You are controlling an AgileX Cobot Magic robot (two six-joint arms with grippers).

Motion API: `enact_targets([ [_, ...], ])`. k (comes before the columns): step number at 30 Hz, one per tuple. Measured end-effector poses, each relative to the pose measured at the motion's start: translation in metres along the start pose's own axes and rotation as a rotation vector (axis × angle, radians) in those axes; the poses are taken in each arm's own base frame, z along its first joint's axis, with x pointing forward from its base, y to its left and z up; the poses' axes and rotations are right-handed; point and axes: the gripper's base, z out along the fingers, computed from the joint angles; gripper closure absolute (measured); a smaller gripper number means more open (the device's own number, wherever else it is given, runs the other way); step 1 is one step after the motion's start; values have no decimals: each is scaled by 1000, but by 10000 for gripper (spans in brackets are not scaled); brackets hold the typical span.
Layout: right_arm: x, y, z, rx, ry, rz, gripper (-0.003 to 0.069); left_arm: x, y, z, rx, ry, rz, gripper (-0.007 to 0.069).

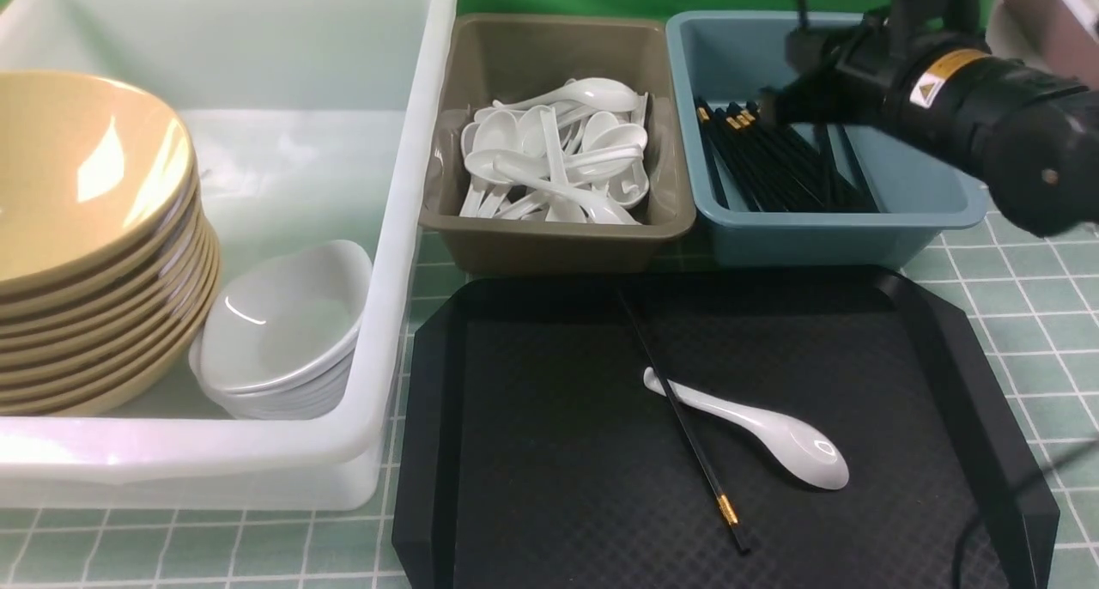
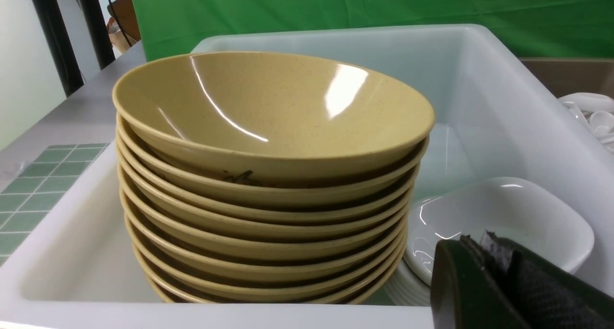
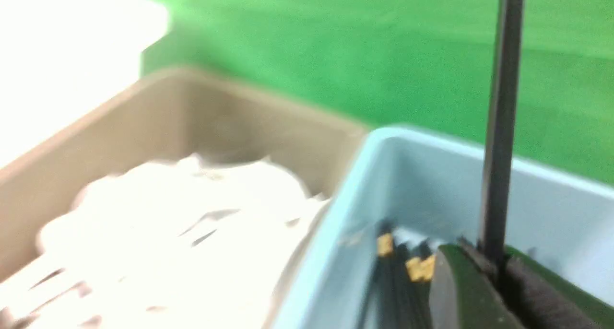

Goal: On blue table put chopsticks spoon bowls plates into blue grey white boxes.

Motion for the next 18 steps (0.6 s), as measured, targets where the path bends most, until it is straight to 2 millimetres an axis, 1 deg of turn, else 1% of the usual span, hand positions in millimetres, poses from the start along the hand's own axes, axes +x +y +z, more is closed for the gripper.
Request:
enact_targets([
  [1, 11, -5, 13, 12, 37, 10, 536, 0, 0, 0, 0, 0, 0, 623],
  [2, 15, -9, 21, 20, 61, 20, 517, 0, 0, 0, 0, 0, 0, 623],
  [3, 25, -10, 29, 19, 122, 26, 479, 0, 0, 0, 0, 0, 0, 623],
  [5, 33, -10, 35, 18, 197, 35, 428, 0, 0, 0, 0, 1, 0, 623],
  [6, 36, -10, 38, 15, 259, 42, 378, 0, 0, 0, 0, 1, 0, 623],
  [7, 36, -10, 38, 14, 278, 44, 372, 0, 0, 0, 0, 1, 0, 623],
  [8, 35, -10, 37, 10, 330, 49, 342, 0, 0, 0, 0, 1, 0, 623],
  [9, 32, -7, 32, 2, 405, 55, 309, 0, 0, 0, 0, 1, 0, 623],
  [10, 28, -4, 27, -6, 485, 56, 291, 0, 0, 0, 0, 1, 0, 623],
  [11, 24, 0, 21, -16, 543, 65, 285, 0, 0, 0, 0, 1, 0, 623],
  [13, 21, 14, 2, -53, 733, 51, 287, 0, 0, 0, 0, 1, 0, 623],
  [14, 20, 18, -1, -61, 749, 46, 288, 0, 0, 0, 0, 1, 0, 623],
  [15, 27, 36, -15, -104, 901, 15, 306, 0, 0, 0, 0, 1, 0, 623],
  [16, 35, 46, -22, -130, 975, -10, 321, 0, 0, 0, 0, 1, 0, 623],
  [17, 46, 63, -31, -167, 1050, -47, 339, 0, 0, 0, 0, 1, 0, 623],
  [18, 55, 71, -36, -189, 1091, -70, 352, 0, 0, 0, 0, 1, 0, 623],
])
